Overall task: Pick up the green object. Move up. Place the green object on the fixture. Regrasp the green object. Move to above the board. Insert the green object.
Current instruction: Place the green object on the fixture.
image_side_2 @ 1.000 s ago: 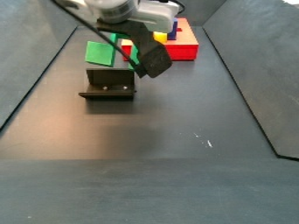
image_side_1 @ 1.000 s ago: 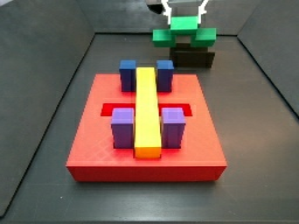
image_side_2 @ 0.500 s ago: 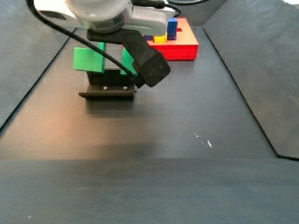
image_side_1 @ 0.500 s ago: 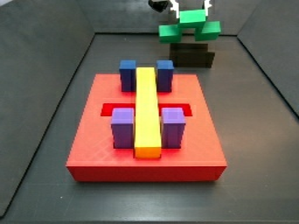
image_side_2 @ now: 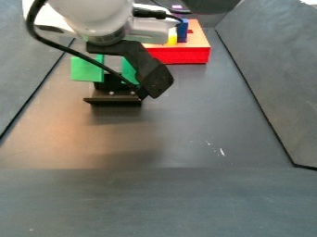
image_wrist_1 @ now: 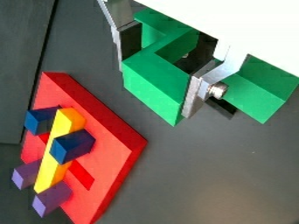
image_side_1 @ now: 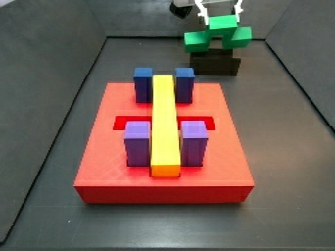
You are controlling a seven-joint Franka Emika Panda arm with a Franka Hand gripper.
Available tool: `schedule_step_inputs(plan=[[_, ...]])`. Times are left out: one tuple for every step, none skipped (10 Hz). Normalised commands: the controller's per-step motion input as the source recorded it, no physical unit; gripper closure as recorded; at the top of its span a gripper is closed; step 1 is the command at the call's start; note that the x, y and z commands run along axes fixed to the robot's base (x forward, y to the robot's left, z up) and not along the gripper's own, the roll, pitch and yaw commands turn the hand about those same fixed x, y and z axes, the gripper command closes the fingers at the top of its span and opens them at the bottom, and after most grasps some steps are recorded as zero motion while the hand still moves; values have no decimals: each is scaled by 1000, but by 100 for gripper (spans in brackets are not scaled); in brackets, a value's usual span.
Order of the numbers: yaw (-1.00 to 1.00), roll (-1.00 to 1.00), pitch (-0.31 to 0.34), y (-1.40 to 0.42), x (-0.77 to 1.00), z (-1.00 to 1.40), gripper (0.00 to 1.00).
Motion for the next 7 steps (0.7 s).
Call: schedule_step_inputs(plan=[[123, 0, 240, 209, 357, -6, 100], [169, 0, 200, 134, 391, -77, 100], [0, -6, 103, 0, 300, -151, 100], [0, -40, 71, -3, 180, -211, 100], [-23, -74, 14, -9, 91, -237, 100], [-74, -169, 0, 0, 63, -266, 100], [-74, -200, -3, 0, 0, -257, 100]])
